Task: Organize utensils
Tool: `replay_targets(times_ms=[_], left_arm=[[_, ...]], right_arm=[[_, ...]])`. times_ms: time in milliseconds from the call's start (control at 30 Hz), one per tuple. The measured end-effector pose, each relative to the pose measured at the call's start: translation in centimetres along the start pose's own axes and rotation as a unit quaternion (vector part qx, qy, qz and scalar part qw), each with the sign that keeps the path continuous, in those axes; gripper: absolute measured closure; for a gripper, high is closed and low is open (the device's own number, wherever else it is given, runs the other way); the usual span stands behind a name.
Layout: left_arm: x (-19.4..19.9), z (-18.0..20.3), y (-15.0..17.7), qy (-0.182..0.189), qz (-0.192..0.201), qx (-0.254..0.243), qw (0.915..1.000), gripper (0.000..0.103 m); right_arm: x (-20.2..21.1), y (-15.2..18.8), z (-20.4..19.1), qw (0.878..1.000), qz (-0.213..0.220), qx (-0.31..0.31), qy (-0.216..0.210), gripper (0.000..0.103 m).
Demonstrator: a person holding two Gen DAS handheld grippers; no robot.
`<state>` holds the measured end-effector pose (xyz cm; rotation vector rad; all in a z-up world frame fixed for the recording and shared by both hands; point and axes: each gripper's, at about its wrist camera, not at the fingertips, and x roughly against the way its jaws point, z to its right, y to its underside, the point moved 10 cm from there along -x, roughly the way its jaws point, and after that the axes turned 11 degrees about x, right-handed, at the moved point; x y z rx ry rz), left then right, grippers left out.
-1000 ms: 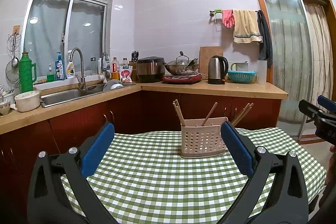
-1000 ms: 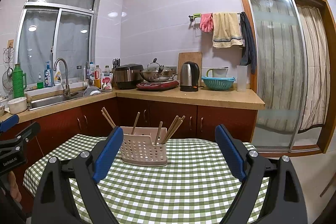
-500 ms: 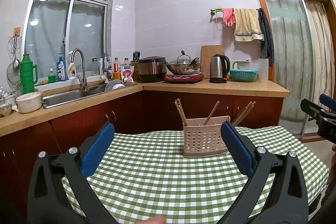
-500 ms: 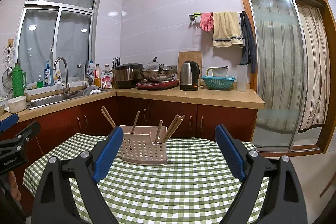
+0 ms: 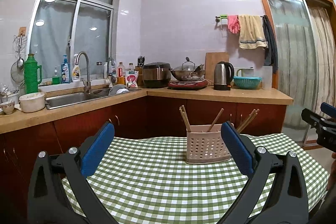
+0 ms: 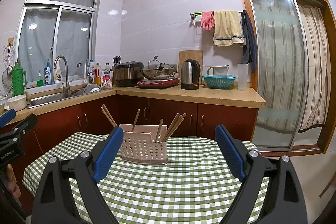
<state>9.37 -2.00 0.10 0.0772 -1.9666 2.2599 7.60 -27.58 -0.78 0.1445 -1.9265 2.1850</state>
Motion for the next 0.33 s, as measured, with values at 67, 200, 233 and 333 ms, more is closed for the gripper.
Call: replay_targets(times_ms=[67, 200, 233, 333], left_arm=[[-0.1, 0.1, 0.0, 0.000, 0.004, -0.008, 1.0000, 0.004], [-1.2, 0.1, 0.6, 0.005, -0.009, -0.008, 0.9999, 0.004], [-1.8, -0.1, 1.1, 0.000, -0.016, -0.009, 0.9998, 0.004], [-4.4, -1.1, 2.8, -0.017, -0.046, -0.006, 0.9988, 0.004]], right_arm=[[0.0, 0.0, 0.0, 1.000, 0.000, 0.000, 0.000, 0.017], [-0.7, 0.5, 0.2, 1.000, -0.005, -0.003, 0.002, 0.017], [-1.1, 0.8, 0.3, 1.000, -0.008, -0.005, 0.002, 0.017], [-2.6, 2.2, 1.0, 1.000, -0.019, -0.010, 0.007, 0.016]])
